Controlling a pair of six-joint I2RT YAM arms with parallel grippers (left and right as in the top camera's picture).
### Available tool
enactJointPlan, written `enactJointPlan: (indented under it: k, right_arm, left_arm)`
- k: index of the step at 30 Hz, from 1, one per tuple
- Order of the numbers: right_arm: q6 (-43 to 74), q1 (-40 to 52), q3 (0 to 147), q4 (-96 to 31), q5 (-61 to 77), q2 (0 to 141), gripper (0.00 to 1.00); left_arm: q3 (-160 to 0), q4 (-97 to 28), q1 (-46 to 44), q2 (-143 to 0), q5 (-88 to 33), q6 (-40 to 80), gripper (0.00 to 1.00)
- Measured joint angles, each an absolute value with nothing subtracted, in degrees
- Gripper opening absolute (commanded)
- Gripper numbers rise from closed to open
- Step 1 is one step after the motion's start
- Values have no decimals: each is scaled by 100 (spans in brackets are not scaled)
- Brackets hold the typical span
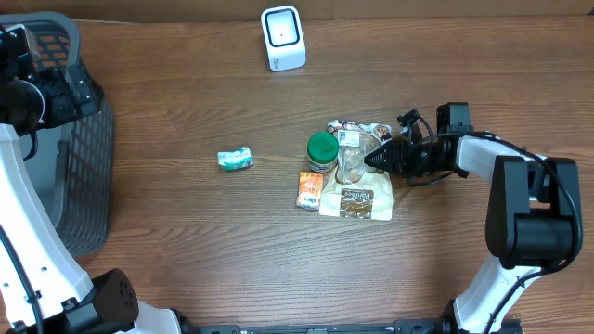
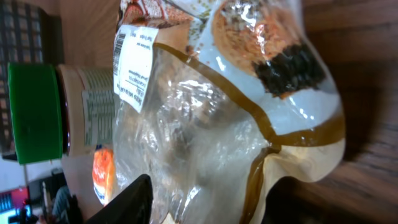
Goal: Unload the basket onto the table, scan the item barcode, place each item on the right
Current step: 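Reach the right gripper to the clear snack bag and grasp it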
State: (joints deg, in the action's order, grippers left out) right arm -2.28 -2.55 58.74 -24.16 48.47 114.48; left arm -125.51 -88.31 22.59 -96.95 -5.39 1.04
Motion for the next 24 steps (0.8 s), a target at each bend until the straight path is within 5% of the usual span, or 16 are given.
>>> enactJointPlan:
  k: [19, 24]
  right_arm:
    - [731, 8, 5199, -574, 5437, 11644, 36]
    - [735, 132, 5229, -447, 5579, 11795, 22]
  left_arm:
    - [-12551, -8831, 2259, -9695, -539, 106, 100]
    - [-12551, -8831, 2259, -9692, -539, 106, 100]
